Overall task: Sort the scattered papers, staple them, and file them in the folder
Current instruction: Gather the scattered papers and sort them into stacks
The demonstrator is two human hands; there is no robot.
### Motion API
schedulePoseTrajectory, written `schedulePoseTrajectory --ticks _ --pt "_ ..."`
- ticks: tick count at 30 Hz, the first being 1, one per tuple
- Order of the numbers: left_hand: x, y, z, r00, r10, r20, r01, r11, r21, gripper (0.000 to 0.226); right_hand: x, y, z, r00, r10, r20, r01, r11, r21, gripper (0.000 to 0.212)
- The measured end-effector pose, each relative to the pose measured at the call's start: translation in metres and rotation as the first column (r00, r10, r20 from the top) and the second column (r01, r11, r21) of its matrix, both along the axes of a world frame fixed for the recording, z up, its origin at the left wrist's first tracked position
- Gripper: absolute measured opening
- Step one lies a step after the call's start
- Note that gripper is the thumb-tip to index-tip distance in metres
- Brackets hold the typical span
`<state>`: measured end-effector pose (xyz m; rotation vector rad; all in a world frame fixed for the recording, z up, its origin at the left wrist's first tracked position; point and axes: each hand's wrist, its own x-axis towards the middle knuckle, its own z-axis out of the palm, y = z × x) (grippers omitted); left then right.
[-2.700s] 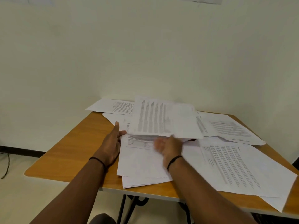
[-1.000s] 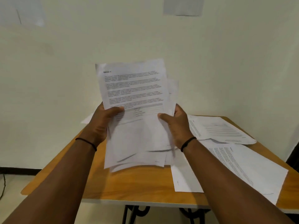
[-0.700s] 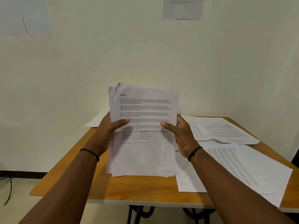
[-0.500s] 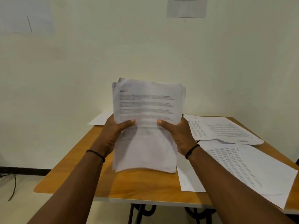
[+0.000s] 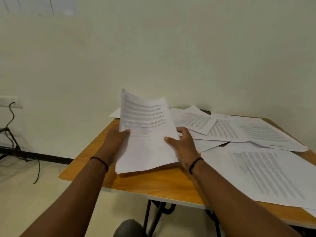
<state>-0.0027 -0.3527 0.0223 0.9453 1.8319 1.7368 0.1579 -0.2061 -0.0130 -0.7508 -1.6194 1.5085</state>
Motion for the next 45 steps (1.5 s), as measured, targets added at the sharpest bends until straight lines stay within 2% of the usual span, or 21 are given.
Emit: schedulePoseTrajectory --ticks 4,7,8,10,13,15,17,18,20,23,25,27,30,32,34,38,41,45 --pt "-0.034 -0.014 -0.015 0.987 0.153 -0.052 -0.160 0.965 -0.208 0.020 -0.040 -0.006 -0.008 0.964 0.035 0.263 -0.090 0.976 0.200 0.042" --pt "-0.054 -0.023 -0.034 0.918 0.169 -0.360 -0.333 0.821 -0.464 0.010 -0.055 -0.011 -0.035 0.803 -0.167 0.573 -0.157 0.868 0.472 0.035" --pt "-0.057 -0.025 -0.040 0.879 0.150 -0.452 -0.392 0.767 -0.508 0.006 -0.057 -0.013 -0.042 0.765 -0.245 0.596 -0.167 0.818 0.550 0.035" --pt "-0.062 -0.027 -0.047 0.821 0.125 -0.558 -0.483 0.674 -0.559 0.005 -0.063 -0.019 -0.047 0.767 -0.312 0.560 -0.143 0.768 0.624 0.035" --pt "-0.062 -0.026 -0.055 0.764 0.215 -0.608 -0.612 0.538 -0.579 0.032 -0.071 -0.022 -0.049 0.761 -0.351 0.546 -0.147 0.727 0.671 0.036" --pt "-0.058 -0.023 -0.064 0.691 0.236 -0.683 -0.699 0.462 -0.546 0.051 -0.069 -0.022 -0.051 0.769 -0.336 0.544 -0.158 0.724 0.671 0.036" --pt "-0.047 -0.013 -0.069 0.596 0.195 -0.779 -0.765 0.433 -0.477 0.064 -0.062 -0.019 -0.051 0.818 -0.311 0.484 -0.116 0.734 0.669 0.033" --pt "-0.042 -0.008 -0.070 0.546 0.153 -0.824 -0.783 0.442 -0.437 0.067 -0.059 -0.019 -0.051 0.843 -0.314 0.438 -0.085 0.725 0.684 0.029" --pt "-0.026 0.006 -0.067 0.460 0.109 -0.881 -0.782 0.520 -0.343 0.060 -0.049 -0.018 -0.050 0.877 -0.331 0.349 -0.025 0.694 0.720 0.024" --pt "0.000 0.033 -0.052 0.399 0.113 -0.910 -0.691 0.689 -0.217 0.030 -0.029 -0.019 -0.038 0.912 -0.311 0.269 0.015 0.679 0.734 0.021" --pt "0.025 0.055 -0.042 0.457 0.070 -0.887 -0.536 0.817 -0.211 0.017 -0.003 -0.010 -0.023 0.910 -0.315 0.269 0.024 0.688 0.726 0.023" --pt "0.061 0.079 -0.039 0.584 -0.024 -0.812 -0.354 0.892 -0.281 0.016 0.034 0.013 -0.012 0.870 -0.363 0.334 0.032 0.717 0.696 0.022" --pt "0.109 0.112 -0.047 0.732 -0.269 -0.626 -0.069 0.885 -0.460 0.027 0.091 0.051 -0.012 0.781 -0.397 0.482 0.090 0.835 0.542 0.022" --pt "0.135 0.132 -0.058 0.790 -0.364 -0.494 0.108 0.875 -0.472 0.023 0.128 0.065 -0.015 0.762 -0.376 0.527 0.148 0.894 0.423 0.022" --pt "0.155 0.149 -0.065 0.760 -0.360 -0.541 0.102 0.888 -0.448 0.018 0.159 0.066 -0.015 0.795 -0.331 0.508 0.190 0.932 0.310 0.020" --pt "0.182 0.164 -0.073 0.632 -0.348 -0.692 0.026 0.903 -0.430 0.030 0.193 0.066 -0.013 0.854 -0.252 0.455 0.205 0.967 0.150 0.019" --pt "0.191 0.169 -0.079 0.595 -0.308 -0.742 0.052 0.937 -0.346 0.034 0.210 0.086 -0.011 0.779 -0.436 0.451 0.336 0.897 0.286 0.020" --pt "0.192 0.171 -0.087 0.543 -0.273 -0.794 0.027 0.951 -0.308 0.033 0.243 0.113 -0.011 0.550 -0.680 0.485 0.446 0.730 0.519 0.016"
